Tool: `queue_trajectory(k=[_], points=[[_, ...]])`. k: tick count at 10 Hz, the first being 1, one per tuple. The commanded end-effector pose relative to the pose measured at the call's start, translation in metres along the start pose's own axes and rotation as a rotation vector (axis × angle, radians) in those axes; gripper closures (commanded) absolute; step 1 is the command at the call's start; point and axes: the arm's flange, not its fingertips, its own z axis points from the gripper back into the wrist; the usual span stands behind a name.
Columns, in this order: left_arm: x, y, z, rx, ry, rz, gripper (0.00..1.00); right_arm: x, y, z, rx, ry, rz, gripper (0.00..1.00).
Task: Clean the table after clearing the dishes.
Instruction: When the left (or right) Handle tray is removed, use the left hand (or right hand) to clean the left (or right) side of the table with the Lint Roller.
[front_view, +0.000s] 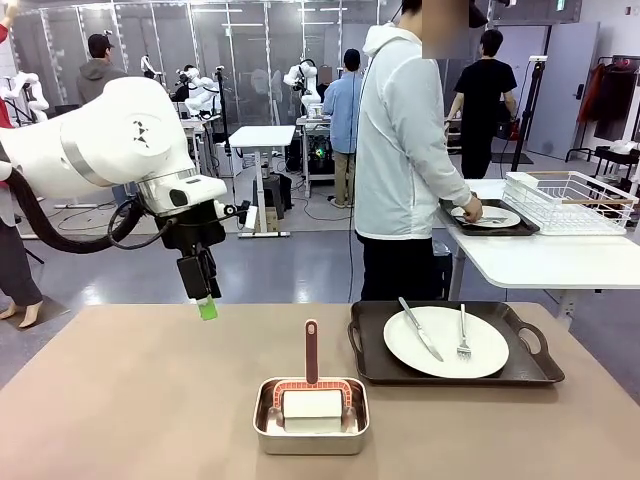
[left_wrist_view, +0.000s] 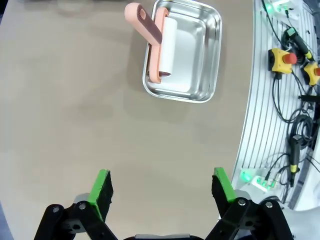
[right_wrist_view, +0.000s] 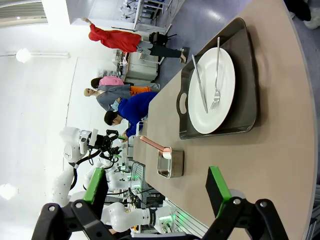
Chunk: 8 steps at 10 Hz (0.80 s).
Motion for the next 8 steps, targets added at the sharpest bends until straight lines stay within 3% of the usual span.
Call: queue_trajectory(k=[1,3,5,8], points=[[-0.002,-0.002,0.005,0.005,-0.003,0.002,0.00,-0.002,0.005,0.001,0.007,-0.004,0.000,0.00],[0.000,0.000,0.000,0.000,0.000,0.000,0.00,-0.002,0.005,0.001,0.007,-0.004,0.000,0.00],[0.025,0.019,-0.027,-0.009,-0.007,-0.086,0.00,-0.002,0.005,0.001,0.007,-0.004,0.000,0.00],[0.064,0.034,-0.060,-0.043,0.067,-0.126,0.00,-0.002,0.005,0.001,0.007,-0.004,0.000,0.00]])
